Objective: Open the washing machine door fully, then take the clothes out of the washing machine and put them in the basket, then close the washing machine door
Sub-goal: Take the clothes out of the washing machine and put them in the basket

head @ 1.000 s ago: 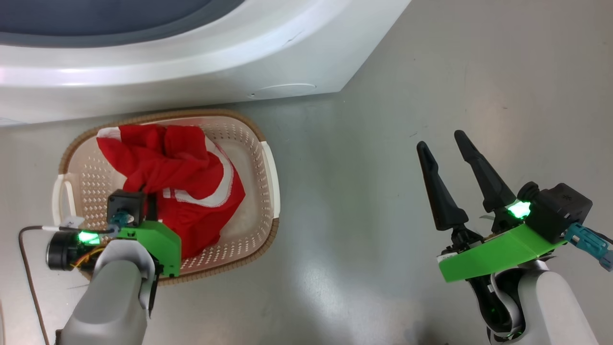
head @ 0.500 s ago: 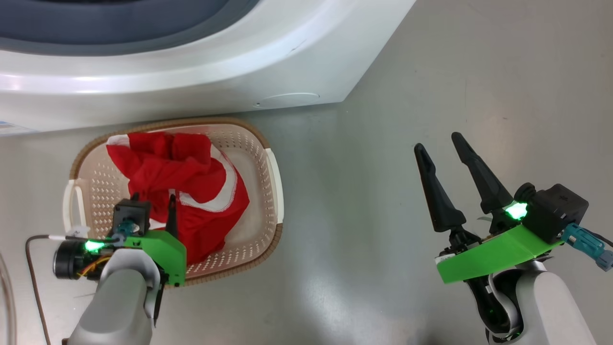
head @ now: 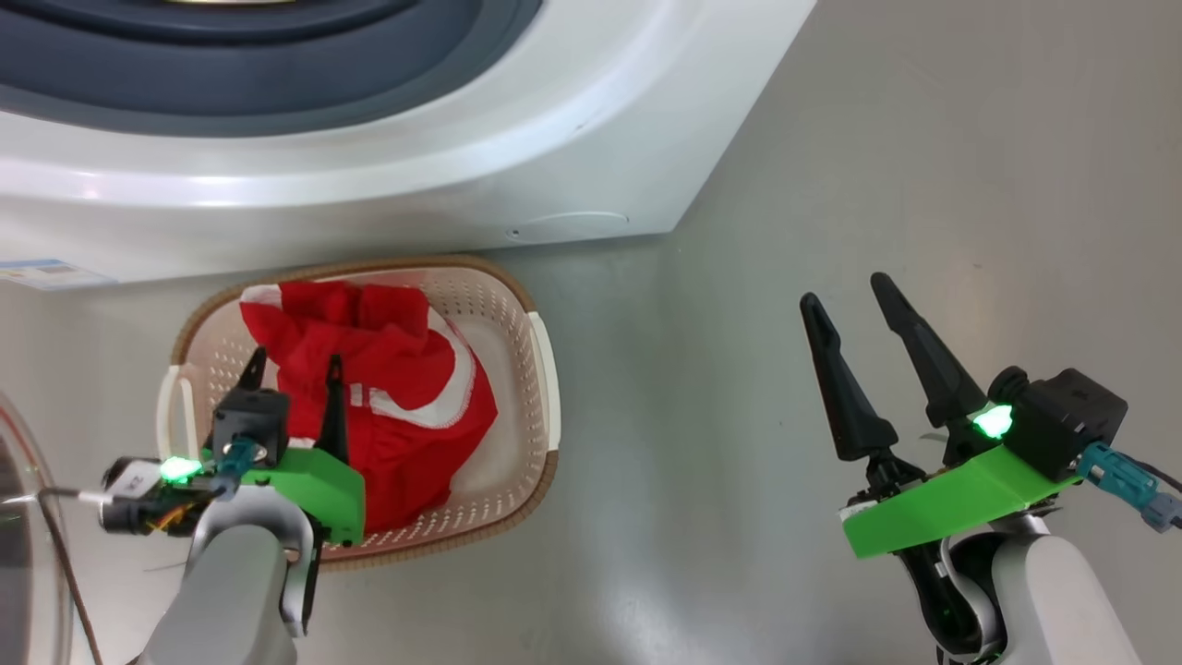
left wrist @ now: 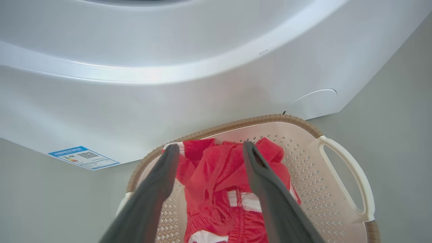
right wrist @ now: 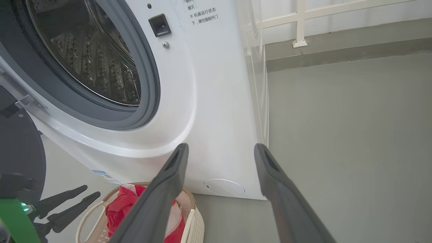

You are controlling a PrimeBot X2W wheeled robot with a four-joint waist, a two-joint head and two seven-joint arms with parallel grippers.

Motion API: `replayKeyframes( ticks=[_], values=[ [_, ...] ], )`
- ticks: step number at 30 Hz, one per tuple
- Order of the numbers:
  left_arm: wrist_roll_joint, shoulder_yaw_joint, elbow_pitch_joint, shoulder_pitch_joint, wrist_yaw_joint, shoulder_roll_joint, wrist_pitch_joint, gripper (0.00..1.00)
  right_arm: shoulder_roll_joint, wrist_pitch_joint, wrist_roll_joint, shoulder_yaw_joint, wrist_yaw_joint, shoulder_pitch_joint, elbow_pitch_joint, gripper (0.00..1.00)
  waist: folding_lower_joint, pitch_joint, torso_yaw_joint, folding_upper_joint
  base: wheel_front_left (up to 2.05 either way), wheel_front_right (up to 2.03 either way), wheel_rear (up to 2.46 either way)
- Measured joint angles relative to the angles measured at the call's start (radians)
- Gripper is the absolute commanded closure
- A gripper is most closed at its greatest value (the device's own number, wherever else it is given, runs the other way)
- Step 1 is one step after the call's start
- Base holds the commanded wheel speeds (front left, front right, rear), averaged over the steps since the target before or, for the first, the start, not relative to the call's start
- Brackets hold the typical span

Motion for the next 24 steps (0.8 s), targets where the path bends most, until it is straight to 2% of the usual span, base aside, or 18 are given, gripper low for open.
replayKeyframes(
  ticks=[5, 14, 24],
  values=[
    [0.017, 0.029, -0.119, 0.061, 0.021, 0.007, 0.0, 0.0, 0.0, -0.007, 0.0, -0.002, 0.0, 0.007, 0.01, 0.0, 0.0, -0.036, 0.009, 0.0, 0.0, 0.0, 0.0],
    [0.048, 0.054, -0.3, 0.161, 0.032, 0.01, 0.0, 0.0, 0.0, -0.007, 0.0, -0.013, 0.0, 0.05, 0.022, 0.0, 0.0, -0.113, 0.025, 0.0, 0.0, 0.0, 0.0],
    [0.056, 0.067, -0.433, 0.268, 0.049, 0.016, 0.0, 0.0, 0.0, -0.006, 0.002, -0.03, 0.0, 0.093, 0.024, 0.0, 0.0, -0.199, 0.037, 0.0, 0.0, 0.0, 0.0]
  ],
)
